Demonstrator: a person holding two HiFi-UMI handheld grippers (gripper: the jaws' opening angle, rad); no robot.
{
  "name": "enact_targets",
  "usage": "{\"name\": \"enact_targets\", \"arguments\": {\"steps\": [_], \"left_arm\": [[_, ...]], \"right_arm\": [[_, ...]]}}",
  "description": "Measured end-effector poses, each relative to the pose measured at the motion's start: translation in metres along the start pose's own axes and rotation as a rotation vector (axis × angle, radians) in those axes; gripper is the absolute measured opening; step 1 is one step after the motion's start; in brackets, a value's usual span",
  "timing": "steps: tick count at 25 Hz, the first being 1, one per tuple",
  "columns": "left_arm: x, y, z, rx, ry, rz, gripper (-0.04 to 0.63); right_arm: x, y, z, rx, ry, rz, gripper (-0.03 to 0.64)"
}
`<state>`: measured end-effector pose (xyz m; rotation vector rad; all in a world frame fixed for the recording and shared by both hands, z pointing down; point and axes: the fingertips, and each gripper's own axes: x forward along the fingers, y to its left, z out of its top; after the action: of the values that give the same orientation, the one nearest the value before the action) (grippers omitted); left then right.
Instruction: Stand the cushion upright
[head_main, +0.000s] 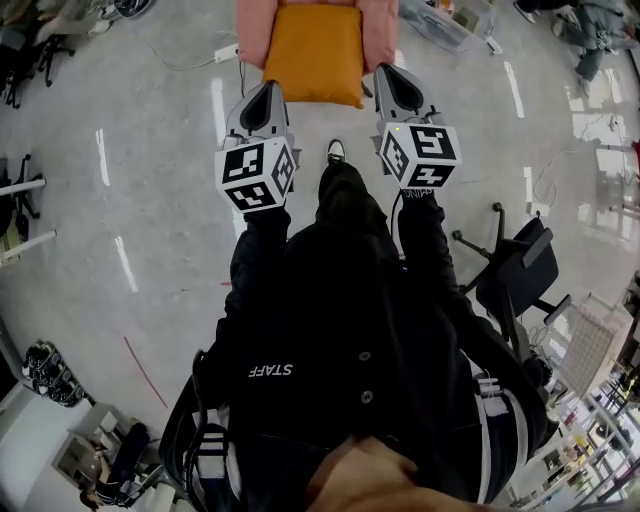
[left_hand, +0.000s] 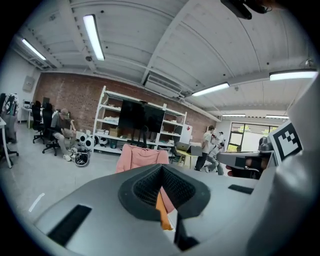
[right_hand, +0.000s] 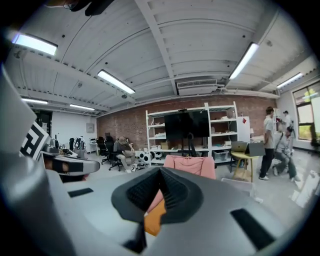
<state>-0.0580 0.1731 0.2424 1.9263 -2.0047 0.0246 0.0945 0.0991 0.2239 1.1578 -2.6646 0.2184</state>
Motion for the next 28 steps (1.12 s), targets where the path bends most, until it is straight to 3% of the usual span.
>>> {"name": "enact_targets", "arguments": {"steps": [7, 11, 21, 28], "left_arm": [[0.124, -0.001, 0.033, 0.005, 0.034, 0.017, 0.003], [0.177, -0.001, 0.030, 0.005, 0.072, 0.031, 0.003], [0.265, 0.035, -0.026, -0.049, 0.214, 0.070, 0.003], [0.322, 0.084, -0.107, -0.092, 0.377, 0.061, 0.003]], "right_arm": [[0.098, -0.071, 0.028, 0.015, 0.031, 0.040, 0.013], [0.138, -0.101, 0.025, 0.031, 0.060, 0.058, 0.014], [0.217, -0.128, -0.041, 0.084, 0.206, 0.088, 0.014], [0.272, -0.129, -0.114, 0.140, 0.333, 0.046, 0.014]]}}
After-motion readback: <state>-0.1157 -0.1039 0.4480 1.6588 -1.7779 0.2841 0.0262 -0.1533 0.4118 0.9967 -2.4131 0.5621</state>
